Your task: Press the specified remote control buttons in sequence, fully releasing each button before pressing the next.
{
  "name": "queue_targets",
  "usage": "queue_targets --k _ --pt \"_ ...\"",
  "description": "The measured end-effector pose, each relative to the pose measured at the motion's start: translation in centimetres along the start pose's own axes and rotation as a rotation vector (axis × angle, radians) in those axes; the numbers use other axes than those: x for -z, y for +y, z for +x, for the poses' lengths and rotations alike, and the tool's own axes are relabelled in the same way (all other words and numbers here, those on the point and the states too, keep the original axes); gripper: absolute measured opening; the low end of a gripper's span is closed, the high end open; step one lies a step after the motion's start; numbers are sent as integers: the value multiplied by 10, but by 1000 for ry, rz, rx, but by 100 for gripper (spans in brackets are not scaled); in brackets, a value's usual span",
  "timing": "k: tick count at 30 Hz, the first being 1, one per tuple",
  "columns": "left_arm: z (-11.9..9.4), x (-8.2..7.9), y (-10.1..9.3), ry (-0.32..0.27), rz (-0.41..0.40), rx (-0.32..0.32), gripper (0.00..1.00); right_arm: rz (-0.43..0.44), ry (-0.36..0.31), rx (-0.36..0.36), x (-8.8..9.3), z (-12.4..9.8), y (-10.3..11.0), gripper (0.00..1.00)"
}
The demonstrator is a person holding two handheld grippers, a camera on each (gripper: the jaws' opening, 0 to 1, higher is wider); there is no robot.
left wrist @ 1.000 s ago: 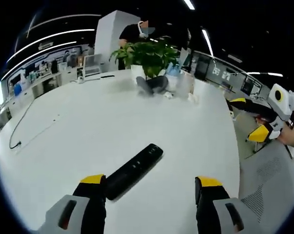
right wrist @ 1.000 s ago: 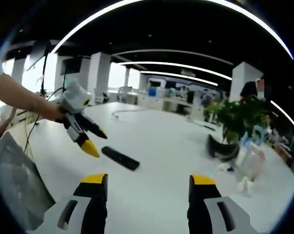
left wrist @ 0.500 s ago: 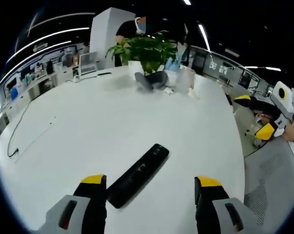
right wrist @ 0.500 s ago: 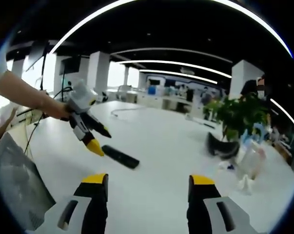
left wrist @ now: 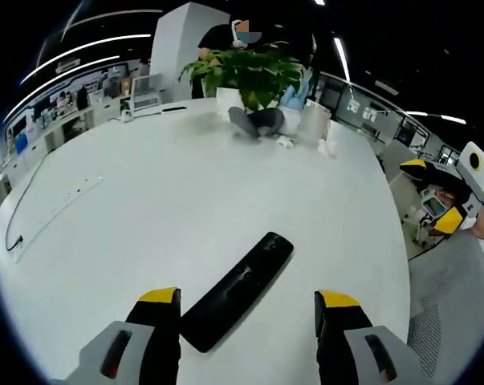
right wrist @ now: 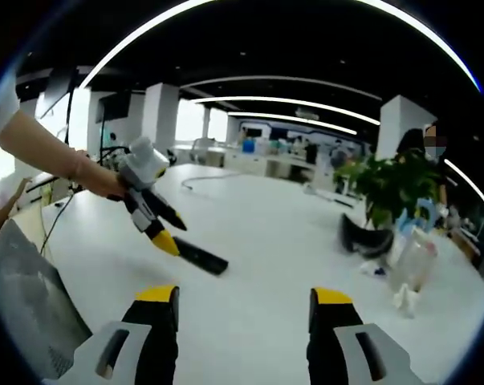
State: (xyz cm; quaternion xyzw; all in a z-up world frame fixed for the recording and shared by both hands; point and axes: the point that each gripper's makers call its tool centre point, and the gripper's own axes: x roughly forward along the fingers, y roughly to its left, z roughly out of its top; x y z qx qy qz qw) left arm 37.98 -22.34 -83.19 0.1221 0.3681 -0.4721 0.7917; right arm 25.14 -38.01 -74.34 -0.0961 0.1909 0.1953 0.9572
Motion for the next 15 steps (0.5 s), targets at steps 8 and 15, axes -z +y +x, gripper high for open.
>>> queue_targets --k 8,15 --pt "8 4 6 39 70 -17 67 9 10 8 2 0 -3 61" --pt "16 12 6 61 98 -17 57 14 8 5 2 0 -2 60"
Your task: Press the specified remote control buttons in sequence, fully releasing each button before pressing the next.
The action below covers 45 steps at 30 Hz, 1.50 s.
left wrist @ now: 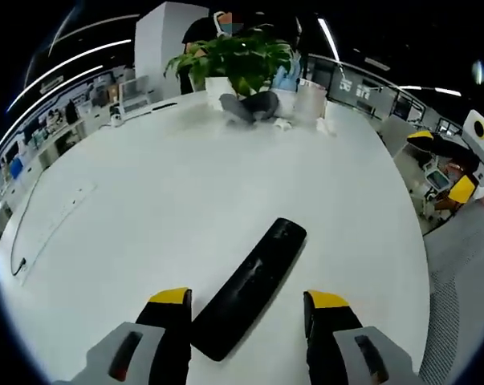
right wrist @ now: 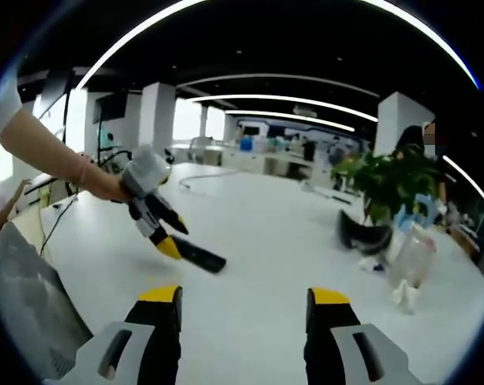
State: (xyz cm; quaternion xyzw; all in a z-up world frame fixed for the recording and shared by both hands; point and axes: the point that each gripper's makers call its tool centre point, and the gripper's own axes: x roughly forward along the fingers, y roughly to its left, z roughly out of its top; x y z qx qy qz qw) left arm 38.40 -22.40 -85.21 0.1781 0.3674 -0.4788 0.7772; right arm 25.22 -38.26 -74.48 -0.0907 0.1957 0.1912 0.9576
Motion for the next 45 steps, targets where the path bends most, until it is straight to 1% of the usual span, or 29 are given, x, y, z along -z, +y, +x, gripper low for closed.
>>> queue_targets --k 2,3,7,10,22,28,31,32,33,39,45 --pt "2 3 -2 14 16 4 57 0 0 0 0 0 0 60" --pt "3 5 -2 30 32 5 57 0 0 0 0 0 0 60" --pt "7 11 -4 55 71 6 55 4 0 -1 0 0 0 60" --pt "7 8 0 33 84 -7 52 4 0 -4 0 0 1 60" --pt "10 4 5 29 97 6 49 4 3 -10 2 1 2 60" --pt "12 3 11 20 95 -7 40 4 4 -11 2 1 2 60" --pt "10 4 5 20 116 7 34 2 2 -13 2 0 2 60" --pt "11 5 2 24 127 22 33 2 0 -12 1 0 2 59" --pt "12 5 2 23 140 15 32 2 -1 -12 1 0 2 59" --pt "12 4 1 23 167 20 31 13 -6 -14 0 -1 2 58" --pt "11 5 -1 34 168 37 29 22 -8 -12 0 -1 1 58"
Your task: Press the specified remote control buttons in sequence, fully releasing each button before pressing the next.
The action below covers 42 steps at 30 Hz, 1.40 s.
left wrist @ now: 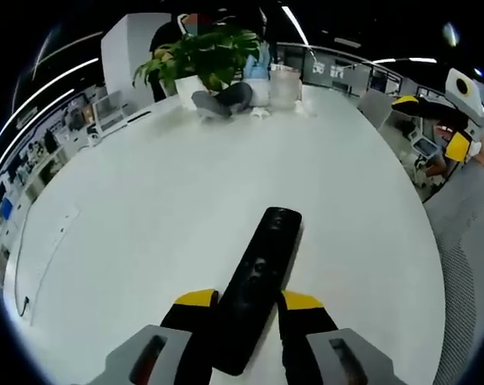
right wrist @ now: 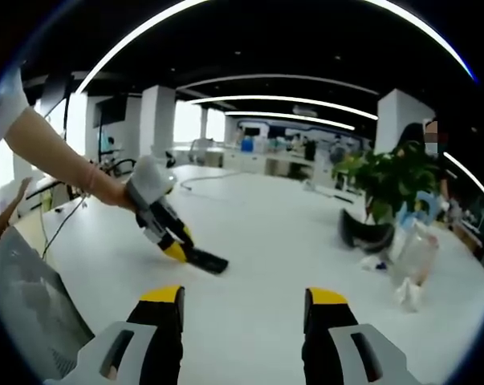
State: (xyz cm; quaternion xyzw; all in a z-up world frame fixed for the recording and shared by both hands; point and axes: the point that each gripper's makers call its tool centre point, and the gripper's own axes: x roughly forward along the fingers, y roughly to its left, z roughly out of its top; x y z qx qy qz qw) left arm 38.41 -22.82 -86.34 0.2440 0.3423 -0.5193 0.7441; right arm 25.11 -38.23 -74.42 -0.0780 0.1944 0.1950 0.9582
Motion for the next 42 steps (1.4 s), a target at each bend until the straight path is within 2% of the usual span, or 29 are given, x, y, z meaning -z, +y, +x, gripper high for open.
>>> queue_targets --k 7,10,25,42 --pt "-3 4 -12 28 52 51 25 4 -6 -2 -1 0 0 57" --pt "-4 6 -14 30 49 57 25 4 -5 -4 -1 0 1 56" --pt "-8 8 -20 26 55 64 24 4 -2 -7 0 0 1 56" --pt "-11 8 -28 -6 44 49 24 -7 2 -13 1 0 2 56"
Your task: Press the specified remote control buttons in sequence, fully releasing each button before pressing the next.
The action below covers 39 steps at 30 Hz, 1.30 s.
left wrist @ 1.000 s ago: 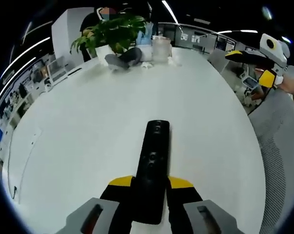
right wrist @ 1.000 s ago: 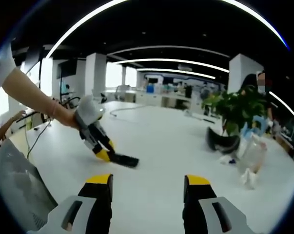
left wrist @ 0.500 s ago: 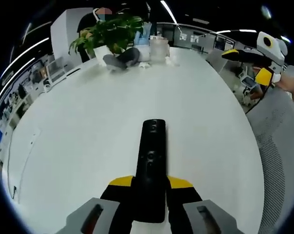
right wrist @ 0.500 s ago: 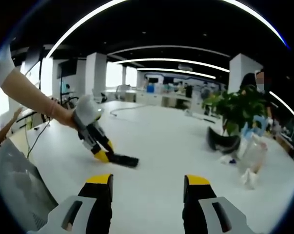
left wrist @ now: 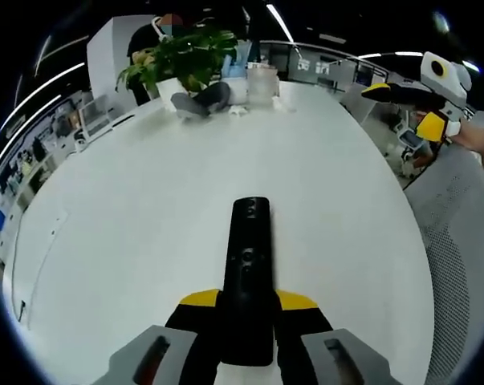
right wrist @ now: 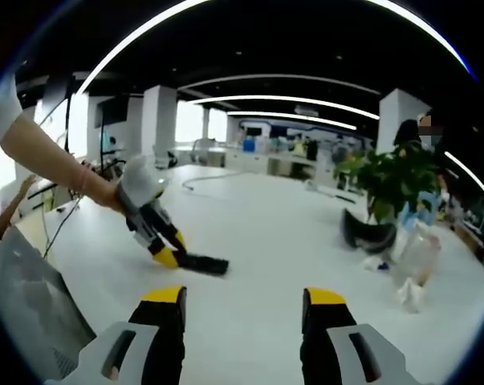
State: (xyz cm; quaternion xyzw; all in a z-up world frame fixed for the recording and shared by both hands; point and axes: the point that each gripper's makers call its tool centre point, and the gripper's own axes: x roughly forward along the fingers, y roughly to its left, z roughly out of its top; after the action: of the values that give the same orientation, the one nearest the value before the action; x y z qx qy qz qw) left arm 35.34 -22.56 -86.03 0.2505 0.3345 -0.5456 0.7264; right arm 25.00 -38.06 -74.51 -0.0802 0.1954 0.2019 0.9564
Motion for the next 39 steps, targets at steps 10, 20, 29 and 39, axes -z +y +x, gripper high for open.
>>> queue_targets --k 10,20,29,39 --pt "-1 1 -3 -45 -19 -14 24 -2 3 2 0 0 0 56" --pt "-1 2 -2 -72 -33 -26 24 0 3 1 1 0 0 56" --pt "-1 2 -2 -82 -41 -32 24 -2 4 -1 1 0 -1 56" --pt "-1 2 -6 -77 -34 -25 24 -4 5 -5 1 0 0 56"
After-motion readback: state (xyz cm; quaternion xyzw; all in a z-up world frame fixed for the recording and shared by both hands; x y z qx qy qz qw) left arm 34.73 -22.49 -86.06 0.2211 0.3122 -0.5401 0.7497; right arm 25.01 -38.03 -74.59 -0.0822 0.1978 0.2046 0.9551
